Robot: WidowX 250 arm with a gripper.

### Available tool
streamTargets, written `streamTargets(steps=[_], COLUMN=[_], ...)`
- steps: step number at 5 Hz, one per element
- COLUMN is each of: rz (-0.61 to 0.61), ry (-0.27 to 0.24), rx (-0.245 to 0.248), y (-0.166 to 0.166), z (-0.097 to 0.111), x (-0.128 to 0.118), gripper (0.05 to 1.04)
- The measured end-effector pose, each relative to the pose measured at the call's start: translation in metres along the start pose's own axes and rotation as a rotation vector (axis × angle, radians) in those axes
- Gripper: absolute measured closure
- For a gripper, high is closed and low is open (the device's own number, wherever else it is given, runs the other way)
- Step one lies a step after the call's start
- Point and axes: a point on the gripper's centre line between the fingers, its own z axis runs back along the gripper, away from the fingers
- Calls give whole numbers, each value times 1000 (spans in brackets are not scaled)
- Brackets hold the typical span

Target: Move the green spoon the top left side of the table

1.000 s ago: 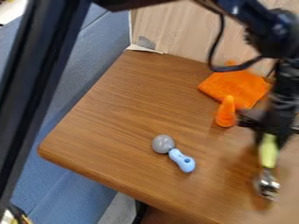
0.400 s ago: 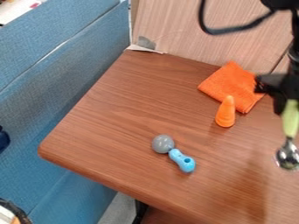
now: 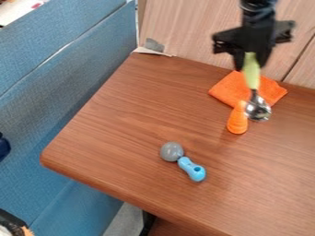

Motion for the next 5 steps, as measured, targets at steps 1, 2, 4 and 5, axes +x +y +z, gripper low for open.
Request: streamTargets(steps=[1,2,4,5], rz=[107,179,165,132], ry=[19,-6,-54,-119], rx=[-46,-136,-181,-188], y=[-24,-59,-97,-106], z=[-3,-31,-76,-106], x=[-34,-66,-94,-93], gripper=[670,670,670,670])
